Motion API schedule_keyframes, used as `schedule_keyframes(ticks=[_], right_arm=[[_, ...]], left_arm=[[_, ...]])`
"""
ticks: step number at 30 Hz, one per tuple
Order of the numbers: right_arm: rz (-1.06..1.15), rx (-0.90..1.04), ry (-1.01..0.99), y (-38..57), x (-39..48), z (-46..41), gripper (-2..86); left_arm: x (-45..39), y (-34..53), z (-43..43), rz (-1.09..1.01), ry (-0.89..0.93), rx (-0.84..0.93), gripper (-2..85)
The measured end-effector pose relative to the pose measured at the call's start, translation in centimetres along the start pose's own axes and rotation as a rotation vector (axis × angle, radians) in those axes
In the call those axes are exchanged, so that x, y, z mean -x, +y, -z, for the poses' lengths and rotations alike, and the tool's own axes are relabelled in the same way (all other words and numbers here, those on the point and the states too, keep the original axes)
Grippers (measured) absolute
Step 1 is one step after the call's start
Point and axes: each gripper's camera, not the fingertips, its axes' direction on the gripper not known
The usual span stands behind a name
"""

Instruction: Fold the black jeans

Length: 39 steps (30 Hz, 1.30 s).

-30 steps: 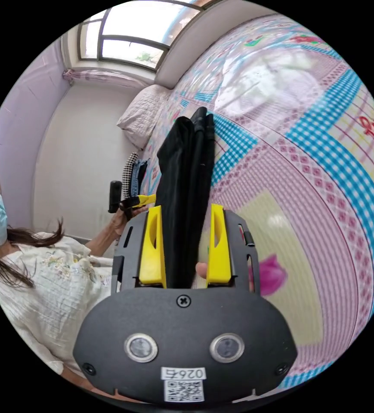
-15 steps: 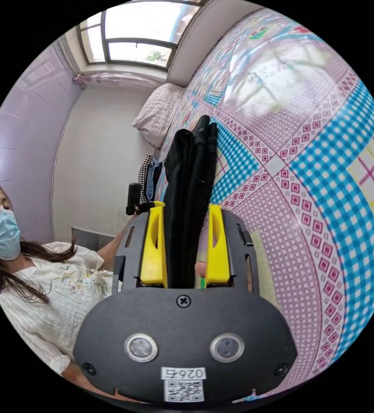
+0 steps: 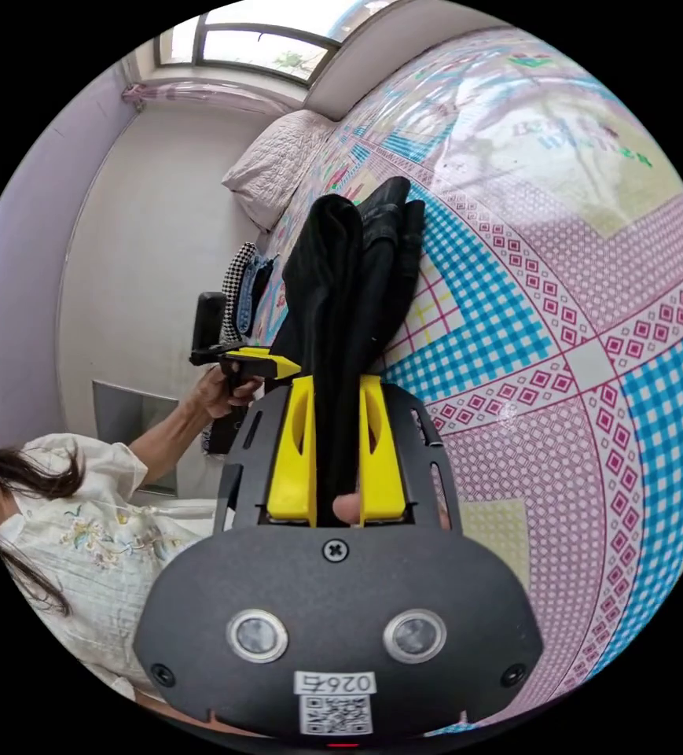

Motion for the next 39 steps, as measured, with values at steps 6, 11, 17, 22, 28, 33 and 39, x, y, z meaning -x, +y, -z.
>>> schedule_keyframes(ticks=[6,11,17,22,28,33,39], right_arm=[[0.091,-0.104,0.231,3.6,5.2,-0.8,3.1],[0.212,-0.156,0.38,5.8,11.2,-3.0,3.1],[0.339,-0.202,0.347,4.0,18.2,-8.7,3.0],[0.455,-0.192,0.22,-1.6,25.4,-16.7,3.0],[0.627,-0.149,-0.009,-11.4,37.3,-31.1,3.1],[0.656,-0.111,-0.165,-20.6,46.3,-43.4,3.5],[0.299,0.043,-0.163,-33.0,46.9,-60.0,5.0]], left_arm=[[-7.5,3.9,-2.2,-0.107,-0.146,-0.084,5.6],[-10.3,8.7,-2.2,-0.104,-0.113,-0.199,5.5],[-12.1,15.3,2.8,-0.091,-0.147,-0.353,5.5],[-12.1,22.4,12.1,-0.079,-0.264,-0.484,5.5],[-12.3,30.8,25.4,0.012,-0.509,-0.578,5.7],[-11.5,31.4,35.3,0.063,-0.731,-0.457,6.0],[2.1,24.3,38.4,0.284,-0.751,-0.284,7.1]])
